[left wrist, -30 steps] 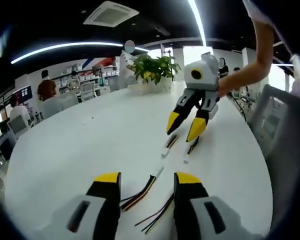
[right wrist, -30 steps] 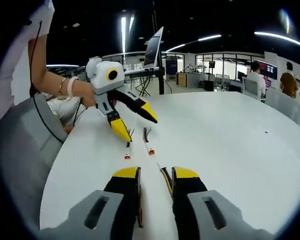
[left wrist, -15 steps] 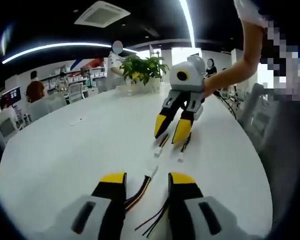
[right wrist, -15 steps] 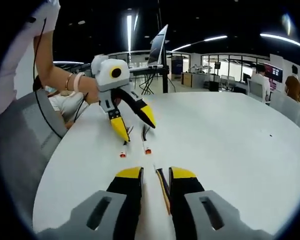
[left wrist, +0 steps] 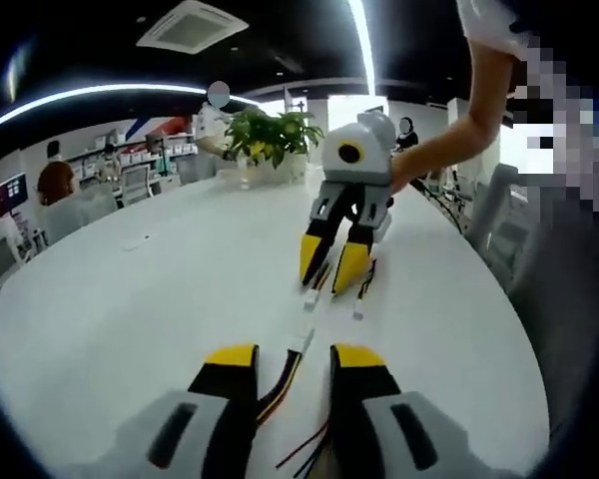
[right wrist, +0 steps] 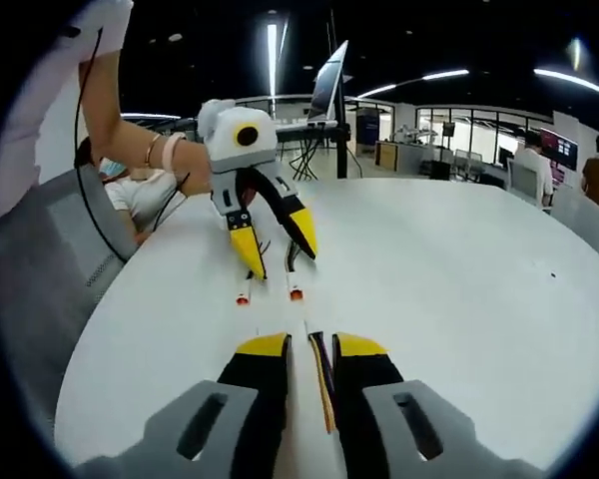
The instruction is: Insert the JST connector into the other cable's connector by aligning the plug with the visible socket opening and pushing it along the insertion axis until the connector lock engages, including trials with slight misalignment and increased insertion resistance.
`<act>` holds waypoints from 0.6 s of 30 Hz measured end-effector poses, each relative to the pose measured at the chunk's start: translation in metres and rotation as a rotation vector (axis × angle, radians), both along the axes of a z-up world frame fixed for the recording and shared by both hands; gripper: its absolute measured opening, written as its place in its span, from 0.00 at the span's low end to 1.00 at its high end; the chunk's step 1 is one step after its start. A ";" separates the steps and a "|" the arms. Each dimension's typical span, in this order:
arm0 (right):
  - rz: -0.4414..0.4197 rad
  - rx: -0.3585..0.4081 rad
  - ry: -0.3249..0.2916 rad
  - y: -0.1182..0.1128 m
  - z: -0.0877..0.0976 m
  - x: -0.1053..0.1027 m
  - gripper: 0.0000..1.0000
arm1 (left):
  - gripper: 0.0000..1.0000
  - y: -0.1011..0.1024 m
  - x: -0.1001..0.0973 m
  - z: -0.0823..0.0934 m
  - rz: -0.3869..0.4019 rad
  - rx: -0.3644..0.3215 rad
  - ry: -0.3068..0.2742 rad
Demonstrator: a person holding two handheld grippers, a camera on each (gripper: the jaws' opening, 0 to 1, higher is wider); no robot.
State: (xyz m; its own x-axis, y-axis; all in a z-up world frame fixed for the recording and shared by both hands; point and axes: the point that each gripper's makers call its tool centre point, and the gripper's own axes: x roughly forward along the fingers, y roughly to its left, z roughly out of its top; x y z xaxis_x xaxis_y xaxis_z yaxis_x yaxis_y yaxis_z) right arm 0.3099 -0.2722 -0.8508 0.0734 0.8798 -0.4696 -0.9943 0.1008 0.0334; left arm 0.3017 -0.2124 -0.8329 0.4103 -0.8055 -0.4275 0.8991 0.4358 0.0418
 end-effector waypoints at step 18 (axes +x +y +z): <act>0.041 -0.006 0.012 0.006 -0.003 -0.002 0.12 | 0.13 -0.005 -0.003 -0.010 -0.050 -0.002 0.037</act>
